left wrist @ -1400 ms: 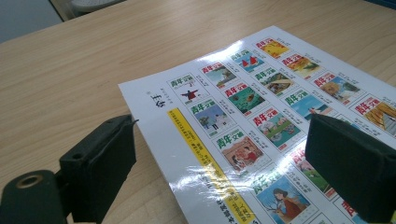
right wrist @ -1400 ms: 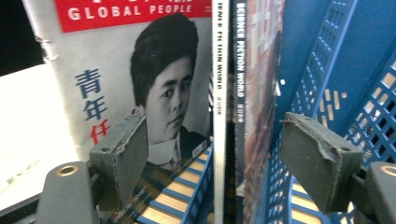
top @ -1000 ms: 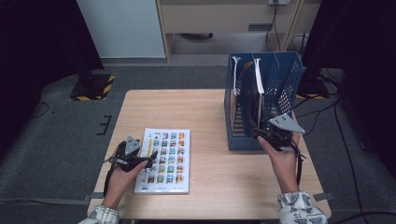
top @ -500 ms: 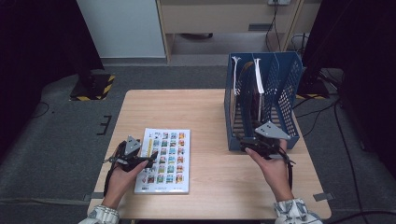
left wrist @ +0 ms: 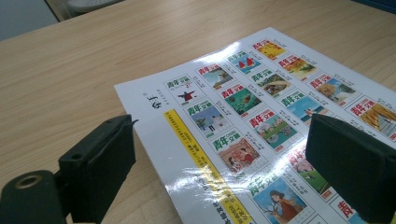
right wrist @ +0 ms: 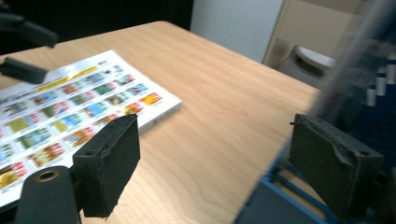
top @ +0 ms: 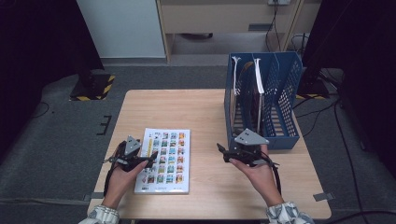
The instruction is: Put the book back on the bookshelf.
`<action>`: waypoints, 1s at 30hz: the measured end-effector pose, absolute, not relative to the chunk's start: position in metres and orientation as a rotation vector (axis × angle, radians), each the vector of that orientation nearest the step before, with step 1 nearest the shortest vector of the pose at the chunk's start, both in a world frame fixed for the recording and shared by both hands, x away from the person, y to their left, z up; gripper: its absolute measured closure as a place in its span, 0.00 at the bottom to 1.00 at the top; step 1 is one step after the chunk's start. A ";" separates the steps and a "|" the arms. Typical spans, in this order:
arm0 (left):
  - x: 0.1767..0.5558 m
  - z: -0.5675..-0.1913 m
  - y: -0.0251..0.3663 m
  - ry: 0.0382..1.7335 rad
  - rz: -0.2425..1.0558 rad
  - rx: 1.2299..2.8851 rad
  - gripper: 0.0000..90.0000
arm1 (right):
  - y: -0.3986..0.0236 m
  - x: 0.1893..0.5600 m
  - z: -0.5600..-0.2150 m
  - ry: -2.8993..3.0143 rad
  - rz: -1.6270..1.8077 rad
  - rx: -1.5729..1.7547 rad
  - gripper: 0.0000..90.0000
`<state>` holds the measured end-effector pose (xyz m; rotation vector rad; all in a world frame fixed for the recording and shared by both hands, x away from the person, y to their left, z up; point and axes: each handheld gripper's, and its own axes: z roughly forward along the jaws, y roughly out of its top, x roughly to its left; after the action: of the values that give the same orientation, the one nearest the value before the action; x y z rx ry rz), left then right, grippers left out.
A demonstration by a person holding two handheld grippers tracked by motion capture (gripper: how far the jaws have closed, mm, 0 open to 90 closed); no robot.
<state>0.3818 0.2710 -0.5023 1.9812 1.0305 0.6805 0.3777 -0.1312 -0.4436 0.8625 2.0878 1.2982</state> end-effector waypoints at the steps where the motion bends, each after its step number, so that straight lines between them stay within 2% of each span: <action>1: 0.382 -0.502 0.271 1.030 0.680 1.982 0.09 | -0.128 0.377 -0.445 2.101 1.297 0.848 0.19; 8: 0.382 -0.503 0.271 1.031 0.679 1.984 0.09 | -0.109 0.374 -0.455 2.165 1.287 0.799 0.23; 17: 0.382 -0.503 0.272 1.037 0.679 1.985 0.09 | -0.084 0.376 -0.463 2.247 1.285 0.788 0.15; 30: 0.381 -0.503 0.276 1.048 0.689 1.978 0.09 | -0.041 0.390 -0.481 2.331 1.297 0.715 0.25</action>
<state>0.3806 0.2757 -0.5027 1.9778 1.0479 0.6888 0.3903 -0.0407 -0.4807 0.7149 2.3315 1.2974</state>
